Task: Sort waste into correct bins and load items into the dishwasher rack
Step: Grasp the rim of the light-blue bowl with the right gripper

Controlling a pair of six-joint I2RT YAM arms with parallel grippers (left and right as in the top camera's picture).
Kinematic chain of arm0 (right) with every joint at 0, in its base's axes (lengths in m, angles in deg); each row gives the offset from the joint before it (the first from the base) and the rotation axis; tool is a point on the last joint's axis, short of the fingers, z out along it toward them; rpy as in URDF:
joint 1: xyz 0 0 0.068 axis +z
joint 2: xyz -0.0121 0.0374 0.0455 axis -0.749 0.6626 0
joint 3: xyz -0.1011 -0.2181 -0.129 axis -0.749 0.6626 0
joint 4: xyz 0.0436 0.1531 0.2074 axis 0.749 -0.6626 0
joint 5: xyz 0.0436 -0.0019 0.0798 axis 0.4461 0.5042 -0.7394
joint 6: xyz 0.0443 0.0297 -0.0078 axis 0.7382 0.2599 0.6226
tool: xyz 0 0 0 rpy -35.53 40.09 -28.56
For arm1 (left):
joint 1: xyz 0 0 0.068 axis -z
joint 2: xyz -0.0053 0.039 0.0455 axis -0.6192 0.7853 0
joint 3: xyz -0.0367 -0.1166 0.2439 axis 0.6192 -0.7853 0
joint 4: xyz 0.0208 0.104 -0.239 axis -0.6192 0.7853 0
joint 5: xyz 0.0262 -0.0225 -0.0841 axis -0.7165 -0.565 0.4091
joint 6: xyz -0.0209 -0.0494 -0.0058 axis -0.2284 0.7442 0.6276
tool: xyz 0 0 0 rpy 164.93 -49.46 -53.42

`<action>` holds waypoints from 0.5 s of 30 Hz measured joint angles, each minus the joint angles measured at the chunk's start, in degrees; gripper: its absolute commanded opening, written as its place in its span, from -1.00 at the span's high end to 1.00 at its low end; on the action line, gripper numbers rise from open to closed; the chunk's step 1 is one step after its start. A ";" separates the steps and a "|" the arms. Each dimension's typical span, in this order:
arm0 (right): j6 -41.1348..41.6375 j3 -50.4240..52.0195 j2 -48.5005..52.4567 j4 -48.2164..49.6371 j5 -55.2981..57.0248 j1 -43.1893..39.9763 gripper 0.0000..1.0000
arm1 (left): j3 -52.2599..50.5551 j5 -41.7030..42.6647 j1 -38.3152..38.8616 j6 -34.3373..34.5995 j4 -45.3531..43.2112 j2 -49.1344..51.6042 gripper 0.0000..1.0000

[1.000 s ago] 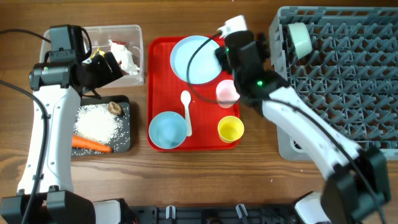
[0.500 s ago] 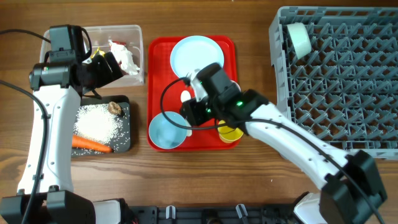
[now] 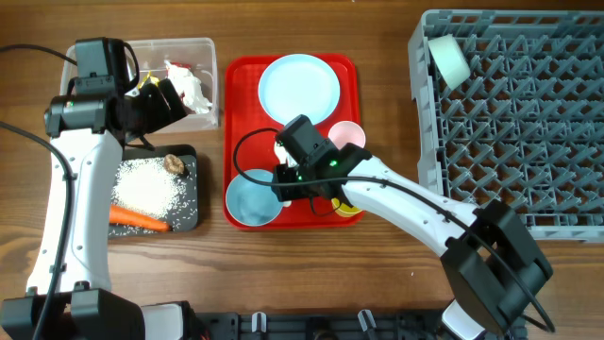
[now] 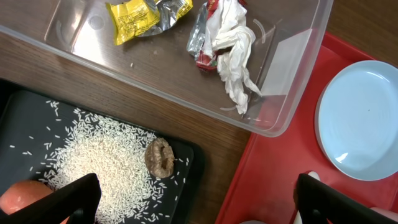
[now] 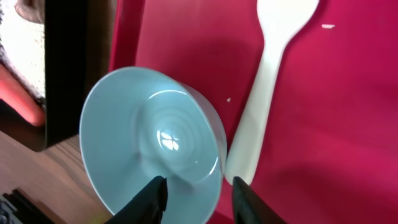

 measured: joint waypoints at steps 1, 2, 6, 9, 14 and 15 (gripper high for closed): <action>0.07 0.00 0.00 -0.02 0.00 0.00 0.40 | 0.00 0.00 0.00 0.00 0.00 0.00 -1.00; 0.44 0.00 0.02 0.00 0.00 0.00 0.44 | 0.00 -0.02 -0.02 0.00 0.00 0.00 -1.00; 1.51 0.00 0.94 0.79 -0.02 0.00 0.48 | 0.00 0.00 0.00 0.00 0.00 0.00 -1.00; 2.12 0.00 2.16 1.16 -0.02 0.00 0.49 | 0.00 0.00 -0.02 0.00 0.00 0.00 -1.00; 2.80 0.00 3.04 1.33 -0.04 -0.17 0.49 | 0.00 0.00 -0.02 0.00 0.00 0.00 -1.00; 2.84 0.00 3.06 1.33 -0.04 -0.22 0.54 | 0.00 -0.02 -0.02 0.00 0.00 0.00 -1.00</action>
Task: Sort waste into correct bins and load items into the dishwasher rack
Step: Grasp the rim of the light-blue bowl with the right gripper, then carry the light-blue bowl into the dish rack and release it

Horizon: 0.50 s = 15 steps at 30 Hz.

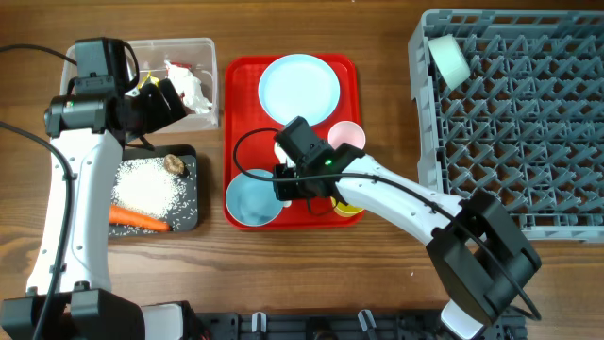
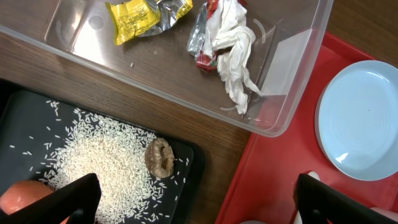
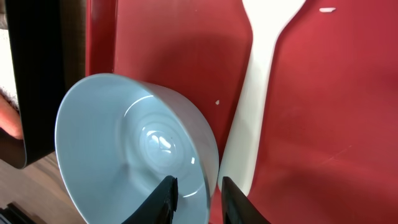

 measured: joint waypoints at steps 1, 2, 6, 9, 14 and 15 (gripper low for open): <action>0.13 0.00 0.00 0.11 -0.07 -0.13 0.65 | 0.00 0.02 0.02 0.00 0.00 0.00 -1.00; 0.35 0.00 0.04 0.17 -0.20 -0.33 0.76 | 0.00 0.02 0.00 0.00 0.00 0.00 -1.00; 0.92 0.00 0.07 0.24 -0.28 -0.81 0.81 | 0.00 0.02 0.00 0.00 0.00 0.00 -1.00; 0.98 0.00 0.15 0.66 -0.48 -0.81 0.81 | 0.00 0.02 0.02 0.00 0.00 0.00 -1.00; 1.16 0.00 1.36 2.47 -1.84 -0.81 0.70 | 0.00 0.02 0.00 0.00 0.00 0.00 -1.00; 1.42 0.00 1.81 2.75 -2.21 -0.81 0.70 | 0.00 0.02 0.00 0.00 0.00 0.00 -1.00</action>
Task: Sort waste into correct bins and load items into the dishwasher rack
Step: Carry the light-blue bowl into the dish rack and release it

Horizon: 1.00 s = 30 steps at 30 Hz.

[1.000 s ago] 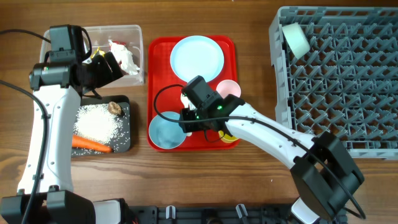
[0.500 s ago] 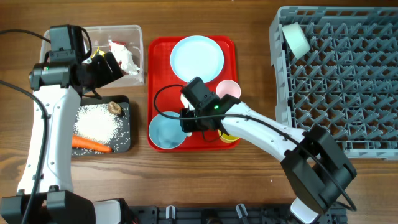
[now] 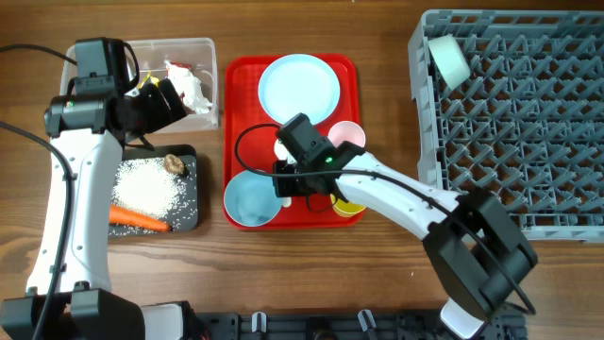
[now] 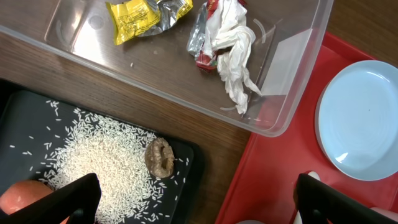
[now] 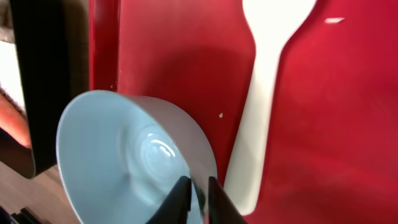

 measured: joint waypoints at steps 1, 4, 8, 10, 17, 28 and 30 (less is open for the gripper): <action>0.04 0.00 0.55 0.28 -0.39 0.00 0.70 | 0.00 0.00 0.00 0.00 0.00 0.00 -1.00; 0.35 0.00 1.73 0.31 -1.14 0.00 0.72 | 0.00 -0.02 0.00 0.00 0.00 0.00 -1.00; 0.79 0.00 1.99 0.46 -1.90 0.00 0.91 | 0.00 -0.02 0.00 0.00 0.00 0.00 -1.00; 0.87 0.00 1.97 0.70 -2.10 0.00 0.91 | 0.00 0.00 0.00 0.00 0.00 0.00 -1.00; -2.01 -0.02 0.68 0.35 -0.09 0.00 0.91 | 0.00 -0.02 0.00 0.00 0.00 0.00 -1.00; -19.32 -1.62 -28.96 -8.46 37.92 -6.01 0.92 | 0.00 0.00 0.00 0.00 0.02 0.00 -1.00; -23.04 -1.86 -32.26 -8.94 47.12 -8.50 0.91 | 0.00 0.00 0.00 0.00 0.00 0.00 -1.00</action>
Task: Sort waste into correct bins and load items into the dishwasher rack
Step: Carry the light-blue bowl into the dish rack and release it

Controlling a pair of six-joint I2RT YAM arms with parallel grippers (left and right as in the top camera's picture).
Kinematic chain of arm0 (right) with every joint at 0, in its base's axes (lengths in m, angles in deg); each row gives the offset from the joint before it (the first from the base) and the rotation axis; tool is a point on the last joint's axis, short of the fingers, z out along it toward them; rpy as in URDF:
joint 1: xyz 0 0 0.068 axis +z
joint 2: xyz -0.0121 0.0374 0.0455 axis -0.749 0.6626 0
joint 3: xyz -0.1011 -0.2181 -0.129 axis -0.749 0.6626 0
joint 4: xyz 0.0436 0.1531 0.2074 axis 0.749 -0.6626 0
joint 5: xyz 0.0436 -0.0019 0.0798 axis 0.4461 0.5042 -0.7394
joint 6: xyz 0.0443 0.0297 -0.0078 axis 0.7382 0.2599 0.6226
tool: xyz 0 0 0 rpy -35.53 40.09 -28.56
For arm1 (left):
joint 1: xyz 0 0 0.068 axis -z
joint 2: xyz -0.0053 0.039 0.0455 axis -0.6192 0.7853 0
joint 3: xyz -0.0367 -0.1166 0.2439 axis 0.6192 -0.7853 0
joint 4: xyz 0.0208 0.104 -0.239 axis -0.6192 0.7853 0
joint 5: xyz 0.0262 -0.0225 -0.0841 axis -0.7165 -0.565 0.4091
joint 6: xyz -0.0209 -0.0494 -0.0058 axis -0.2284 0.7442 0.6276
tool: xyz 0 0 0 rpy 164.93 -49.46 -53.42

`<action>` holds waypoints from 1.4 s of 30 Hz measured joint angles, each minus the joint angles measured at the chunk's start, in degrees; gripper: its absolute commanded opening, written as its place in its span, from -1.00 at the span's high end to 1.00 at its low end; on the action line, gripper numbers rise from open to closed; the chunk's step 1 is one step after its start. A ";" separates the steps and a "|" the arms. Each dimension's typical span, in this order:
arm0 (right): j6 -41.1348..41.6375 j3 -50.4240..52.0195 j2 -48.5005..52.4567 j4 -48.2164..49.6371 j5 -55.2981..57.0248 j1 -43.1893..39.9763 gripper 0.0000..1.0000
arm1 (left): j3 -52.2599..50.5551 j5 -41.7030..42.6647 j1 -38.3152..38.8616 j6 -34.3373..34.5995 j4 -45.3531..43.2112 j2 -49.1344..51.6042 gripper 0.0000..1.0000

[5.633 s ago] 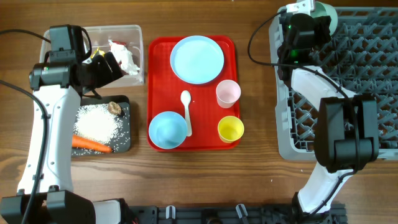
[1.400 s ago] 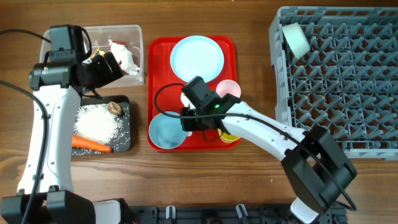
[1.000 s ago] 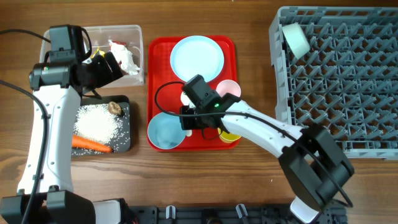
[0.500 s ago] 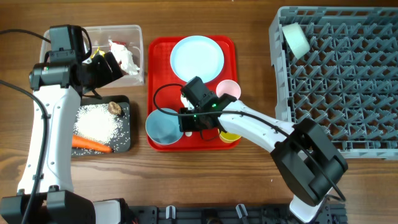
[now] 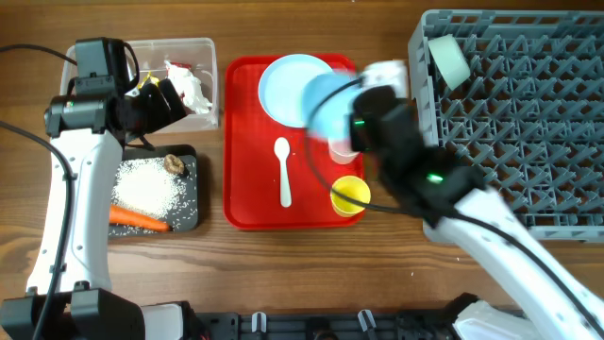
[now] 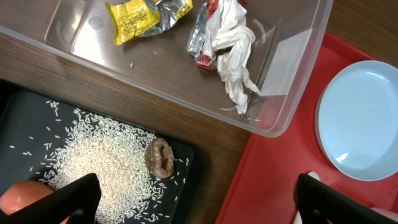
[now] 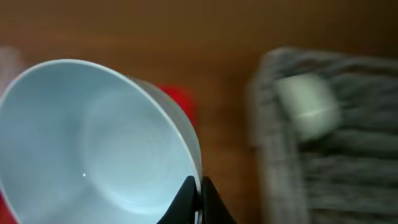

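My right gripper (image 7: pixel 198 185) is shut on the rim of the light blue bowl (image 7: pixel 93 143). It holds the bowl (image 5: pixel 328 104) in the air over the right side of the red tray (image 5: pixel 243 189), blurred with motion. On the tray lie a blue plate (image 5: pixel 283 80), a white spoon (image 5: pixel 283 172) and a yellow cup (image 5: pixel 350 194); a pink cup (image 5: pixel 342 148) is partly hidden by the arm. The grey dishwasher rack (image 5: pixel 528 123) stands to the right, a white cup (image 5: pixel 451 59) in its far-left corner. My left gripper (image 6: pixel 198 205) hangs open near the clear bin (image 6: pixel 292 74).
The clear bin holds a yellow wrapper (image 6: pixel 140 15) and crumpled tissue (image 6: pixel 233 50). A black tray (image 5: pixel 189 212) at the front left carries rice (image 5: pixel 146 189), a brown lump (image 6: pixel 160 157) and a carrot (image 5: pixel 137 219).
My right gripper was shut on the bowl's rim at the tray's front left corner; now it holds the bowl in the air over the tray's right side, nearer the rack. The left arm has not moved.
My right gripper stood open astride the bowl's rim at the tray's front left. Its fingers then stood closer about the rim, then shut on it. Now the bowl is off the tray and nearer the rack. My left gripper stayed open throughout.
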 measured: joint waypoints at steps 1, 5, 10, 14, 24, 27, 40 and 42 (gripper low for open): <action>-1.84 -0.04 -1.18 -0.07 5.31 -1.70 0.91 | 0.00 -0.02 0.00 0.00 0.00 0.00 -1.00; -6.86 -0.11 -1.95 -0.13 21.97 -8.61 0.91 | 0.00 0.00 0.00 0.00 0.00 0.00 -1.00; -13.25 0.02 0.33 3.82 30.77 -17.46 0.91 | 0.00 -0.02 0.00 0.00 0.00 0.00 -1.00; -18.27 0.48 5.86 5.75 33.88 -22.58 0.91 | 0.00 -0.02 0.00 0.00 0.02 0.00 -1.00; -21.40 1.16 17.53 1.03 37.20 -23.10 0.91 | 0.00 -0.02 0.00 0.00 0.00 0.00 -1.00; -20.96 1.16 18.38 -0.85 37.44 -23.10 0.91 | 0.00 0.00 0.00 0.00 0.00 0.00 -1.00; -16.31 1.20 18.60 -4.90 34.53 -23.10 0.91 | 0.00 -0.02 0.00 0.00 0.00 0.00 -1.00; -16.17 1.20 18.60 -4.92 33.09 -23.10 0.91 | 0.00 0.00 0.00 0.00 0.00 0.00 -1.00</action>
